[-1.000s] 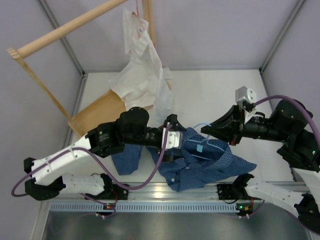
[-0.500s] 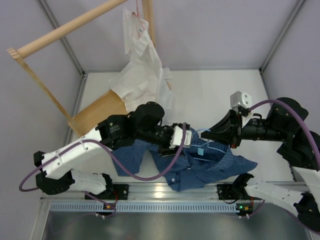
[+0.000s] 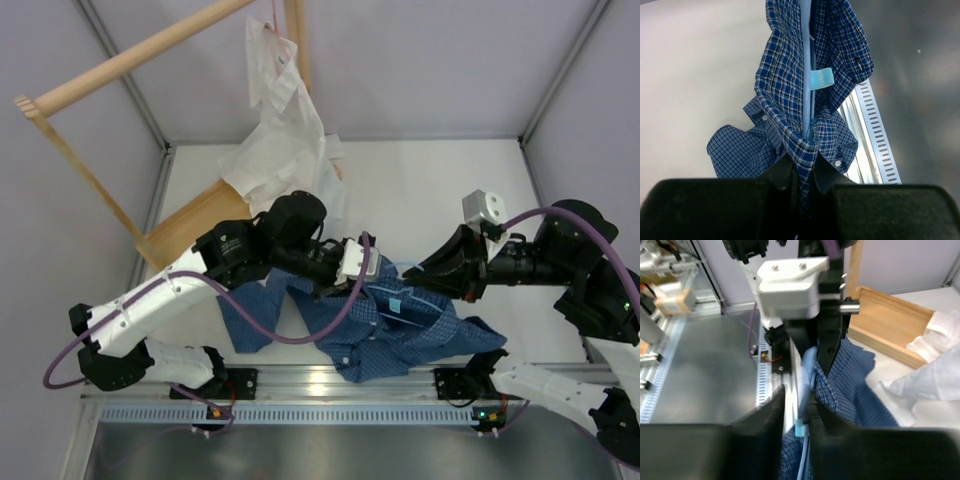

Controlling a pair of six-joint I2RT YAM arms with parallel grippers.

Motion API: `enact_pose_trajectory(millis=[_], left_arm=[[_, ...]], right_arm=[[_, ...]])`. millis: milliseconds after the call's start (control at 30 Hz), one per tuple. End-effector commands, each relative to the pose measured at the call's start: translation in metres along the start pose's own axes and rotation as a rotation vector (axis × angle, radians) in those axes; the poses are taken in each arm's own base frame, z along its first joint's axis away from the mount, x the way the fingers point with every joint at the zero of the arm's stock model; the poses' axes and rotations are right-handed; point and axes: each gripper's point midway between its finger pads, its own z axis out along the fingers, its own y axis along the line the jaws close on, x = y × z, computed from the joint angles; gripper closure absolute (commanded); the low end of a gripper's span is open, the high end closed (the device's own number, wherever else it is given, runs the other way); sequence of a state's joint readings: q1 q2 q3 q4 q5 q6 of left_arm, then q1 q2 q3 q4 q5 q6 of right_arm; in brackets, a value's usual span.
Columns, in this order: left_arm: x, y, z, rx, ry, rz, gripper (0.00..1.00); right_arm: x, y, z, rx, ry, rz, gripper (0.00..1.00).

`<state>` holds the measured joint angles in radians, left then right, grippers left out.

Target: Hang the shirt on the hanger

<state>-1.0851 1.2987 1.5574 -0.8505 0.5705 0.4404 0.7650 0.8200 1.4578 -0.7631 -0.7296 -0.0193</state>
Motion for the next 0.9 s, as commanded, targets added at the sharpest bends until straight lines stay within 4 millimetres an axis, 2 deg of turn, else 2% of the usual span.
enact_pose_trajectory(millis=[0,33,100,167,200,267,300,400,533,633,867], left_arm=[[-0.031,-0.006,-0.028,0.061,-0.145,0.046,1.00],[-0.031,-0.005,-0.031,0.059,-0.151,0.040,1.00],[-0.028,-0.003,-0.035,0.056,-0.152,0.029,1.00],[-0.027,-0.006,-0.038,0.067,-0.152,0.034,1.00],[-0.027,-0.008,-0.039,0.074,-0.151,0.037,1.00],[-0.026,-0.012,-0.041,0.086,-0.151,0.041,1.00],[-0.026,-0.013,-0.041,0.090,-0.151,0.052,1.00],[-0.026,-0.020,-0.043,0.120,-0.153,0.057,1.00],[-0.029,-0.026,-0.048,0.136,-0.168,0.071,1.00],[-0.031,-0.028,-0.052,0.127,-0.173,0.076,1.00],[-0.031,-0.026,-0.063,0.101,-0.147,0.058,1.00]], right_arm=[[-0.004,0.003,-0.005,0.010,-0.035,-0.042,0.70],[-0.002,0.000,-0.006,0.033,-0.033,-0.039,0.59],[0.007,-0.005,-0.018,0.113,-0.013,-0.045,0.55],[0.020,-0.006,-0.034,0.182,0.018,-0.036,0.55],[0.025,-0.012,-0.041,0.238,0.035,-0.039,0.57],[0.042,-0.009,-0.051,0.262,0.073,-0.035,0.56],[0.048,-0.007,-0.053,0.258,0.089,-0.036,0.52],[0.065,-0.003,-0.056,0.238,0.151,-0.017,0.49],[0.078,-0.002,-0.055,0.232,0.182,0.003,0.49],[0.094,0.012,-0.048,0.128,0.218,0.031,0.48],[0.112,0.024,-0.058,0.113,0.238,0.061,0.51]])
